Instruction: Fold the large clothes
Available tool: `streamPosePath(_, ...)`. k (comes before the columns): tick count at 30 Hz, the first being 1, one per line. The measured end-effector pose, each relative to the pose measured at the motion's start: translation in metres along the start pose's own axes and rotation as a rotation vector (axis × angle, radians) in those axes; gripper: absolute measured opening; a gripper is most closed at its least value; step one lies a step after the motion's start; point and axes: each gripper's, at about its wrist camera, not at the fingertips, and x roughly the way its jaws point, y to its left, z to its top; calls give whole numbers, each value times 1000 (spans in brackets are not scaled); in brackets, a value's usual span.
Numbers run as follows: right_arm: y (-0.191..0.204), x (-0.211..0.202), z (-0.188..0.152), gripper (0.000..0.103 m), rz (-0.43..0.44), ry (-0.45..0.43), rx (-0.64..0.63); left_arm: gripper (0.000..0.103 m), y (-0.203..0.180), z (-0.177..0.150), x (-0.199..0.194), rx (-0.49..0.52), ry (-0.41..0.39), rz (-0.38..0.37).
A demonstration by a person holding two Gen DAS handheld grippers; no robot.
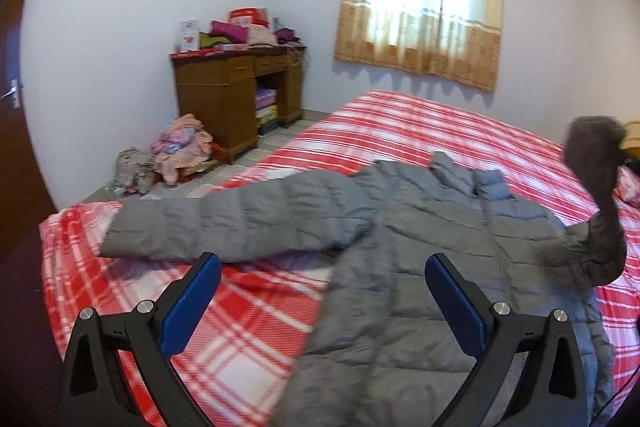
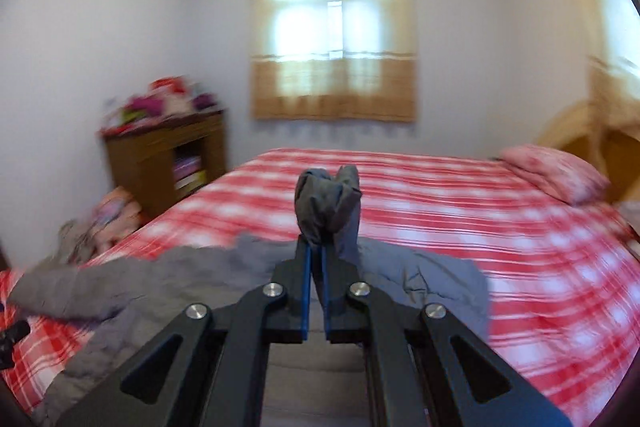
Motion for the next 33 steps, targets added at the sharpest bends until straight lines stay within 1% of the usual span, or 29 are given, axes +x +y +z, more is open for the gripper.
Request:
streamPosePath(1,12,10,-5,6,29,17,-12,102,6,0,-1,-3,-6,14)
streamPosePath(3,50,40,-19,6,89,63,-36,102,19,0,0,-9,-19,49)
streamPosePath(7,102,89,-54,7,202,151,-62,102,39,-1,8,7,-26,102)
streamPosePath(9,117,100,-69,8,250,173,-73,102,46,-2,12,9,-21,107)
streamPosePath(10,124,103,-74,10,268,185,-76,102,48,-2,16,9,-14,109)
streamPosePath(11,128,109,-81,14,289,215,-65,102,49,-1,20,9,-6,110)
streamPosePath(12,123,107,-82,20,321,238,-45,102,49,-1,23,9,-2,107)
streamPosePath(13,119,109,-83,48,377,261,-1,102,48,0,29,11,5,102)
streamPosePath(14,115,107,-80,79,398,259,27,102,45,1,35,16,12,96)
streamPosePath(15,107,102,-77,86,404,232,67,102,43,2,37,19,16,92)
streamPosePath(16,101,97,-73,88,397,213,86,102,40,4,42,25,24,84)
streamPosePath(17,89,92,-67,83,400,203,100,102,37,5,46,30,34,77)
streamPosePath(18,77,87,-63,75,391,202,96,102,32,6,50,39,43,69)
streamPosePath(20,58,79,-57,24,315,215,61,102,19,12,56,69,48,49)
streamPosePath(21,46,79,-56,16,267,221,57,102,11,15,58,82,43,41)
streamPosePath(22,30,78,-56,12,221,228,68,102,-1,20,62,97,36,19)
streamPosePath(23,8,77,-55,12,171,233,89,102,-12,23,65,110,34,0)
streamPosePath(25,-38,76,-59,12,28,236,117,102,-36,30,73,154,24,-23)
streamPosePath(26,-55,76,-60,15,-29,238,131,102,-51,33,79,178,8,-25)
streamPosePath(27,-69,76,-63,15,-68,243,147,102,-60,35,84,183,5,-21)
streamPosePath(28,-85,79,-68,15,-104,260,176,102,-73,37,96,172,20,-17)
streamPosePath(30,-102,86,-75,15,-133,304,225,102,-95,41,123,141,74,-39)
streamPosePath(33,-113,98,-95,15,-142,351,274,102,-116,40,157,113,124,-8)
